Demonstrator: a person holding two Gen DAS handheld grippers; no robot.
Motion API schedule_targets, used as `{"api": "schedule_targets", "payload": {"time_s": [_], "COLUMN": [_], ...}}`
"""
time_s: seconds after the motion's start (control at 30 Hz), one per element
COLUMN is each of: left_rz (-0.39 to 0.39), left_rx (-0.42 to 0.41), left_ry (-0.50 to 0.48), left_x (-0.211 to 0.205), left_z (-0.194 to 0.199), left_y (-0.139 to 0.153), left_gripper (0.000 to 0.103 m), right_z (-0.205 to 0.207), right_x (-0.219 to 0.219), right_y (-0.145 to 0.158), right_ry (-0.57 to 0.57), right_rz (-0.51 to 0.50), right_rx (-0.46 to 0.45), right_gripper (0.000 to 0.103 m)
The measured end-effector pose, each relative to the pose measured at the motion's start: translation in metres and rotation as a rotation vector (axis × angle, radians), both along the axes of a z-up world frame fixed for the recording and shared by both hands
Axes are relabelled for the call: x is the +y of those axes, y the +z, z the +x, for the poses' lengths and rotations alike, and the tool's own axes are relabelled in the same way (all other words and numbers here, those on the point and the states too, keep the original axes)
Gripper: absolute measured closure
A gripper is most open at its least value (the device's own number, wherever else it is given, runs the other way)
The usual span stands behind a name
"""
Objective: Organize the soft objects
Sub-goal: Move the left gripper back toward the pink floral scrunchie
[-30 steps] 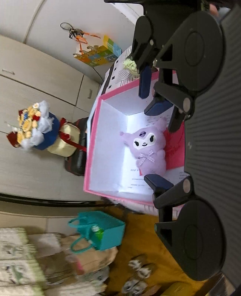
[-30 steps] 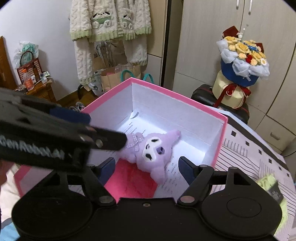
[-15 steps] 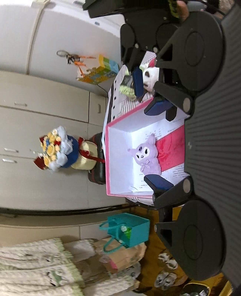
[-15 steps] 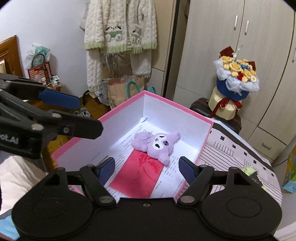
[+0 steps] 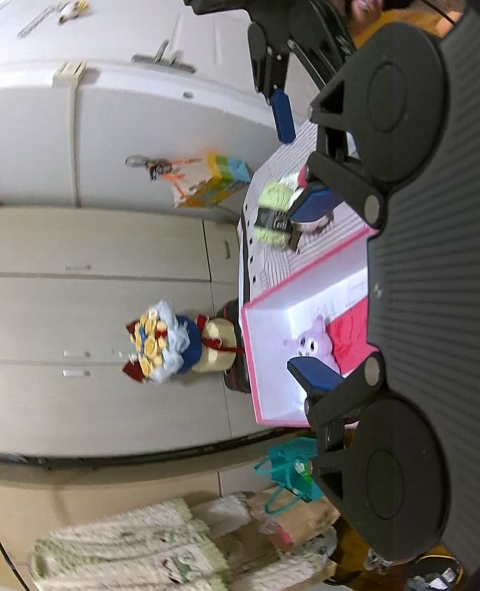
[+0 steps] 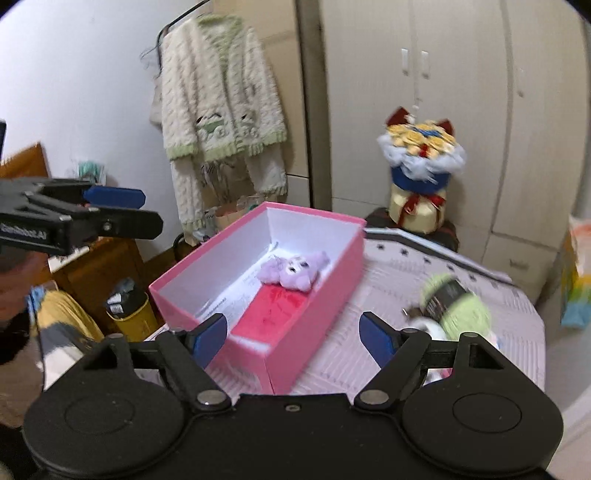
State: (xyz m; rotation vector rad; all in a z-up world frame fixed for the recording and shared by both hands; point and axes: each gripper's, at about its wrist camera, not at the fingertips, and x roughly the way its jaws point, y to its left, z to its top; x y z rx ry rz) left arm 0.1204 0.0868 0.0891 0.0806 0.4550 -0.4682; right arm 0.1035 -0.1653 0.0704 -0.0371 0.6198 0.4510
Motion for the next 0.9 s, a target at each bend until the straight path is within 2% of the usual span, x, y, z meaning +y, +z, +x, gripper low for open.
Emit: {"api": "schedule_targets", "payload": {"time_s": [0.17,0.23,0.43,0.73,0.9], "left_rz": [0.012,0.010,0.023,0.076,0.109], "left_rx": [0.004,0.031,0.112,0.178,0.161], "left_ry": [-0.107,-0.178,-0.291,-0.325,-0.331], "left_x": [-0.024,-0.033,-0.060,-0.103,-0.123], "left_z": [-0.024,-0.031,-0.044,-0.038,-0.031], "left_y": [-0.005,-0.012,-0.036,-0.086,-0.115], "left_gripper": [0.020,0.018,0.018,0.018,0.018], "right_z": [-0.036,-0.047,-0.070,-0.062,-0.047], "right_x": [-0.037,-0.048,-0.067,-0.094,-0.107], "right_y": [-0.005,-0.009,-0.029,-0.074,-0.102], "right_ry": [-0.061,-0.063,-0.092,-0.130,-0.147], "right_rz": [0.017,0.042,0.033,0.016,-0.005], "right_rx": [0.022,0.037,0.048,0.051,0.011], "right_gripper": [0.020,0.020,0.020,0.020,0.020]}}
